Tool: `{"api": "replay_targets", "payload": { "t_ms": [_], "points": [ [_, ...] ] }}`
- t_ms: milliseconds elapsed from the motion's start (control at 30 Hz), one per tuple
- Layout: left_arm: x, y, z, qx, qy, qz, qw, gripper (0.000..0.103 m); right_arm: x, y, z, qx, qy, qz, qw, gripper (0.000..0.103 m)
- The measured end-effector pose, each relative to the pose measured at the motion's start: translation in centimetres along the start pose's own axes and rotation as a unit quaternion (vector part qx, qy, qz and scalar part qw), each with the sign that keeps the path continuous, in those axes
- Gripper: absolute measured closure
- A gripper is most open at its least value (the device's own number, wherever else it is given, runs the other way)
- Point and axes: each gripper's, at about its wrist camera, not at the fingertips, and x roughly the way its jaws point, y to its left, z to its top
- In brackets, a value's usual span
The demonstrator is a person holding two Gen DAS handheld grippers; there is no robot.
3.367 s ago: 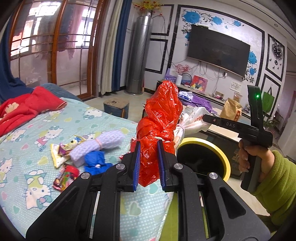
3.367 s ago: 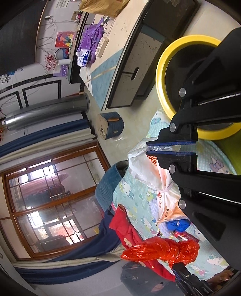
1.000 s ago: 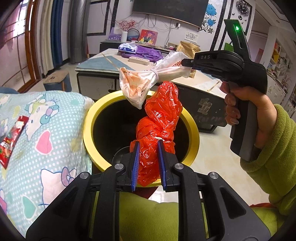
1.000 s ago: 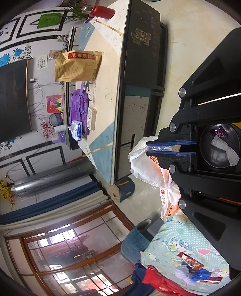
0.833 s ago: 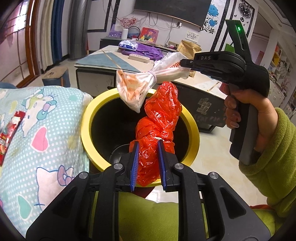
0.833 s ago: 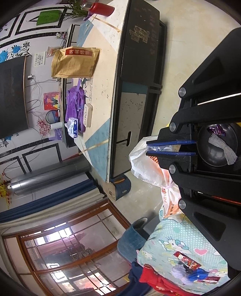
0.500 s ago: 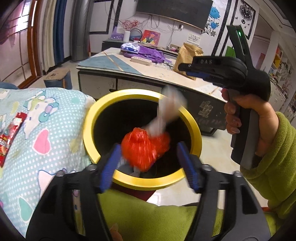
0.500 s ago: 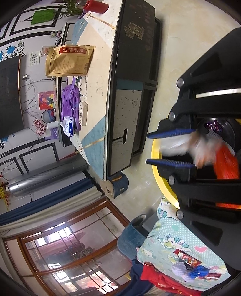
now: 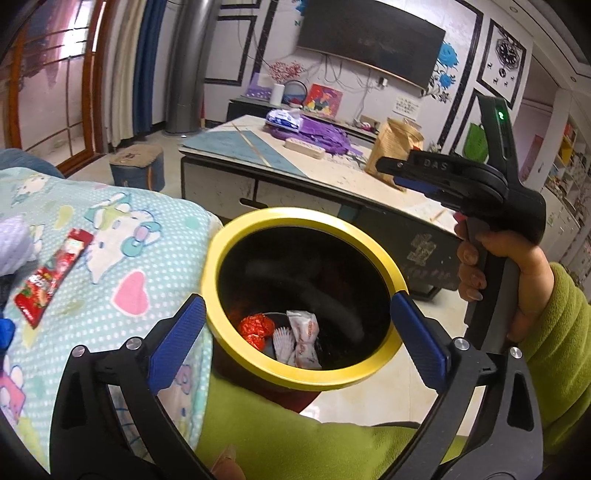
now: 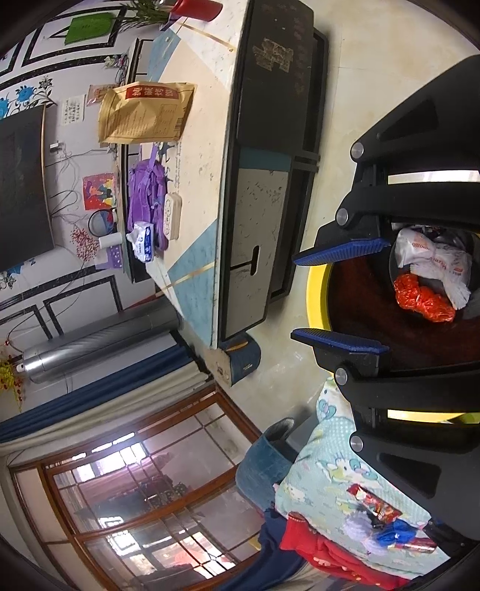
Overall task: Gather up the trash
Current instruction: 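Open both tools to drop the red bag and snack bag into the bin, then move both open tools back over the remaining trash on the bedsheet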
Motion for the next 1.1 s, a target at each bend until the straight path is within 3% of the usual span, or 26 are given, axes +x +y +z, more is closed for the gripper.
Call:
{"api": "replay_targets", "payload": {
  "t_ms": [300, 700, 1100],
  "points": [
    [-2.9, 1.0, 0.8, -0.004, -0.036, 0.051, 0.9980, 0.011, -0.9, 3.1, -0.3, -0.029, 0.000, 0.036, 0.999, 0.063],
    [-6.1, 3.0, 0.9, -0.019, -0.064, 0.091, 0.9936, 0.011, -2.2, 6.7, -0.7, -0.057, 0.006, 0.082, 0.995, 0.061],
    [-9.5, 6.1, 0.9, -0.053, -0.102, 0.139, 0.9836, 0.011, -3.2, 10.4, -1.8, -0.089, 0.016, 0.114, 0.989, 0.061]
  ]
}}
